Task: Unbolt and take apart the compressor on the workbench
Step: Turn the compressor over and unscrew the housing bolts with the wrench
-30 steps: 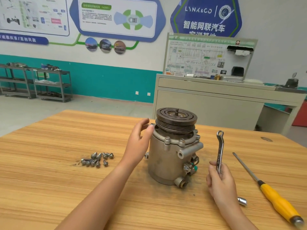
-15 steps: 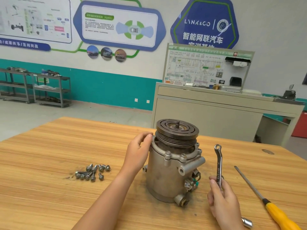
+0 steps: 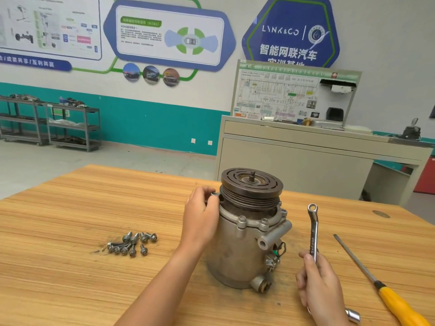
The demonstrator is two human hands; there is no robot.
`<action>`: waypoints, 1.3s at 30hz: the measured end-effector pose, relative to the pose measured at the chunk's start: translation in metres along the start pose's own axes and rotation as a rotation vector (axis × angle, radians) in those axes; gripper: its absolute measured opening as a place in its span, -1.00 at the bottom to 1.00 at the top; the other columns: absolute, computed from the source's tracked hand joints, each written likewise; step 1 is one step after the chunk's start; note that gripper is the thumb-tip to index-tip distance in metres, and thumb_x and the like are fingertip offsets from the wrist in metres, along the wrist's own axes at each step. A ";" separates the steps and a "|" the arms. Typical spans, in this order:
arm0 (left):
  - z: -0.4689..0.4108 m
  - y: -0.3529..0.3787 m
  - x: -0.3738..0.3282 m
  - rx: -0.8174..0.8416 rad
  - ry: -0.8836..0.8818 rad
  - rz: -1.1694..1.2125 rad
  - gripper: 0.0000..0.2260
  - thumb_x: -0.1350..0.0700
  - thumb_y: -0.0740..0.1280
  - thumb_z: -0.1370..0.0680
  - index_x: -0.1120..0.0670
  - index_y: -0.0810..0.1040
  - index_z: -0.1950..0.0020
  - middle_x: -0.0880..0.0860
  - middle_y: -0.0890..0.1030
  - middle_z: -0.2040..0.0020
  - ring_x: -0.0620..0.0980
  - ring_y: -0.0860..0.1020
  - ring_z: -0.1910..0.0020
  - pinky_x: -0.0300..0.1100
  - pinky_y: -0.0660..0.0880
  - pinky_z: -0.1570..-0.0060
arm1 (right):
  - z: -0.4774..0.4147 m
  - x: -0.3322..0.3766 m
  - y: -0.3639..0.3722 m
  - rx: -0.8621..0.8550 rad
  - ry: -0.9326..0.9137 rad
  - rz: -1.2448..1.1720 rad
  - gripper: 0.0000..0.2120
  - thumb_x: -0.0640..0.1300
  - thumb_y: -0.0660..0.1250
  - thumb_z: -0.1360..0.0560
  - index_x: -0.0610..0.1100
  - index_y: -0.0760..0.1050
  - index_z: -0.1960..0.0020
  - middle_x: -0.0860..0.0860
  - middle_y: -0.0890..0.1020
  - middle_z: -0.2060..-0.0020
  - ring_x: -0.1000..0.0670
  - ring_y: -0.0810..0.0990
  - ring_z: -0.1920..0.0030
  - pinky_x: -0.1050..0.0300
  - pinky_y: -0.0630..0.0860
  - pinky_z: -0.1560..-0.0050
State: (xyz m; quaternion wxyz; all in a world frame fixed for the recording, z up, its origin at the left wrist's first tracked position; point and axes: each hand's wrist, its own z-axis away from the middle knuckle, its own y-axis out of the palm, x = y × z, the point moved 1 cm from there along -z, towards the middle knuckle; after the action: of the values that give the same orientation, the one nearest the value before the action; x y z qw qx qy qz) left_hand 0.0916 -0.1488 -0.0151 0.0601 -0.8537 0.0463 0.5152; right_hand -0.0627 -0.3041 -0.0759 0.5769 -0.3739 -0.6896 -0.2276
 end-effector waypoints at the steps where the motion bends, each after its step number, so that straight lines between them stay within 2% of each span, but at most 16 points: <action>1: 0.001 -0.001 0.000 -0.011 0.004 -0.019 -0.86 0.18 0.18 -0.55 0.00 0.49 -0.01 -0.04 0.55 -0.03 -0.07 0.47 -0.11 -0.12 0.41 -0.12 | 0.000 -0.001 -0.001 -0.001 -0.007 0.009 -0.80 -0.13 0.09 -0.60 -0.06 0.45 0.11 0.01 0.37 0.65 0.07 0.30 0.69 0.32 0.21 0.68; 4: 0.006 -0.003 0.002 -0.037 0.026 -0.067 -0.88 0.15 0.19 -0.57 0.00 0.46 -0.06 -0.06 0.53 -0.06 -0.06 0.45 -0.15 -0.08 0.39 -0.18 | 0.001 -0.003 -0.002 -0.005 -0.045 0.061 -0.82 -0.16 0.09 -0.60 -0.06 0.44 0.07 0.02 0.46 0.60 0.04 0.45 0.60 0.22 0.39 0.55; 6: 0.011 -0.003 0.003 -0.050 0.060 -0.060 -0.88 0.12 0.19 -0.58 -0.01 0.45 -0.09 -0.13 0.49 -0.05 -0.09 0.43 -0.16 -0.15 0.37 -0.16 | 0.006 0.000 -0.003 0.005 -0.112 0.132 -0.84 -0.22 0.09 -0.60 -0.05 0.41 -0.04 0.03 0.53 0.52 0.02 0.55 0.47 0.09 0.48 0.35; 7: 0.014 -0.002 0.005 -0.054 0.086 -0.047 -0.88 0.10 0.18 -0.59 -0.03 0.43 -0.11 -0.18 0.45 -0.05 -0.12 0.42 -0.17 -0.21 0.34 -0.16 | 0.010 0.003 -0.004 0.019 -0.158 0.174 -0.79 -0.24 0.09 -0.59 0.02 0.38 -0.10 0.04 0.55 0.48 0.06 0.55 0.45 0.11 0.49 0.32; 10: 0.025 0.000 0.011 -0.026 0.178 -0.012 -0.75 -0.03 0.10 -0.58 -0.10 0.32 -0.25 -0.23 0.34 -0.13 -0.29 0.32 -0.21 -0.42 0.24 -0.22 | 0.027 0.021 -0.012 0.071 -0.299 0.320 -0.58 -0.24 0.10 -0.56 0.30 0.27 -0.18 0.06 0.53 0.43 0.14 0.44 0.50 0.35 0.36 0.41; 12: 0.029 0.001 0.016 -0.005 0.204 -0.001 -0.62 -0.08 0.08 -0.52 -0.12 0.23 -0.34 -0.22 0.29 -0.20 -0.42 0.25 -0.22 -0.55 0.14 -0.19 | 0.039 0.036 -0.019 0.108 -0.333 0.454 -0.52 -0.20 0.11 -0.56 0.41 0.21 -0.20 0.05 0.49 0.48 0.14 0.43 0.49 0.29 0.34 0.40; 15: 0.031 0.004 0.021 -0.004 0.201 0.011 -0.43 -0.17 0.08 -0.48 -0.04 0.14 -0.46 -0.18 0.21 -0.32 -0.35 0.18 -0.31 -0.47 0.10 -0.25 | 0.049 0.062 -0.030 0.149 -0.401 0.754 -0.51 -0.05 0.08 -0.56 0.55 0.02 -0.19 -0.01 0.44 0.55 0.08 0.43 0.49 0.20 0.30 0.45; 17: 0.034 0.006 0.024 0.003 0.219 0.009 -0.38 -0.21 0.07 -0.45 -0.05 0.09 -0.47 -0.20 0.17 -0.34 -0.29 0.15 -0.36 -0.38 0.10 -0.30 | 0.049 0.079 -0.034 0.173 -0.419 0.947 -0.53 0.00 0.02 -0.58 0.47 -0.07 -0.31 0.02 0.42 0.55 0.07 0.40 0.52 0.22 0.29 0.47; 19: 0.037 0.006 0.025 0.001 0.237 0.015 -0.38 -0.20 0.07 -0.44 -0.05 0.07 -0.48 -0.18 0.16 -0.35 -0.22 0.16 -0.40 -0.27 0.13 -0.35 | 0.048 0.091 -0.034 0.152 -0.436 1.109 -0.52 0.00 -0.03 -0.60 0.38 -0.17 -0.37 0.06 0.42 0.50 0.12 0.36 0.50 0.15 0.36 0.39; 22: 0.038 0.005 0.026 -0.007 0.243 0.030 -0.42 -0.19 0.08 -0.45 -0.10 0.04 -0.44 -0.15 0.15 -0.36 -0.14 0.17 -0.42 -0.17 0.15 -0.39 | 0.049 0.105 -0.030 0.138 -0.437 1.334 -0.45 -0.07 -0.04 -0.60 0.37 -0.29 -0.35 0.12 0.35 0.45 0.08 0.32 0.45 0.13 0.28 0.41; 26: 0.040 0.005 0.027 0.001 0.272 0.012 -0.43 -0.20 0.08 -0.45 -0.12 0.02 -0.42 -0.11 0.13 -0.39 -0.14 0.14 -0.44 -0.20 0.11 -0.39 | 0.048 0.121 -0.030 0.127 -0.439 1.557 -0.31 -0.21 0.00 -0.54 0.25 -0.42 -0.33 0.12 0.33 0.42 0.04 0.30 0.43 0.17 0.18 0.51; 29: 0.042 0.006 0.025 -0.008 0.312 0.008 -0.45 -0.18 0.09 -0.45 -0.15 0.01 -0.39 -0.05 0.12 -0.41 -0.14 0.10 -0.45 -0.19 0.08 -0.40 | 0.044 0.132 -0.028 0.117 -0.432 1.664 -0.26 -0.28 0.02 -0.51 0.21 -0.40 -0.37 0.10 0.36 0.40 0.05 0.32 0.44 0.17 0.24 0.53; 34: 0.044 0.007 0.021 -0.032 0.357 -0.017 -0.43 -0.15 0.12 -0.44 -0.09 0.05 -0.41 -0.08 0.11 -0.43 -0.10 0.09 -0.47 0.05 0.12 -0.45 | 0.050 0.149 -0.020 0.175 -0.412 1.812 -0.24 -0.34 0.07 -0.48 0.16 -0.26 -0.45 0.08 0.33 0.40 0.07 0.27 0.46 0.19 0.19 0.55; 36: 0.045 0.007 0.019 -0.029 0.377 -0.033 -0.43 -0.15 0.14 -0.43 -0.09 0.05 -0.40 -0.09 0.11 -0.42 -0.11 0.10 -0.45 0.17 0.13 -0.43 | 0.055 0.156 -0.016 0.219 -0.406 1.871 -0.23 -0.37 0.08 -0.47 0.08 -0.25 -0.47 0.06 0.31 0.41 0.05 0.25 0.48 0.19 0.17 0.56; 39: 0.048 0.008 0.016 -0.008 0.400 -0.053 -0.41 -0.17 0.18 -0.41 -0.11 0.05 -0.38 -0.09 0.12 -0.41 -0.17 0.09 -0.43 0.24 0.14 -0.39 | 0.064 0.159 -0.006 0.318 -0.404 1.936 -0.22 -0.39 0.11 -0.46 -0.08 -0.28 -0.49 0.02 0.27 0.42 0.02 0.22 0.50 0.17 0.13 0.57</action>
State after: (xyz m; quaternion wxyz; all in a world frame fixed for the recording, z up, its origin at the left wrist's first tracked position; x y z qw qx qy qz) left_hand 0.0562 -0.1499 -0.0521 0.0596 -0.9402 0.0329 0.3337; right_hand -0.1165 -0.2196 0.0634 0.4292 -0.7243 -0.1958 0.5029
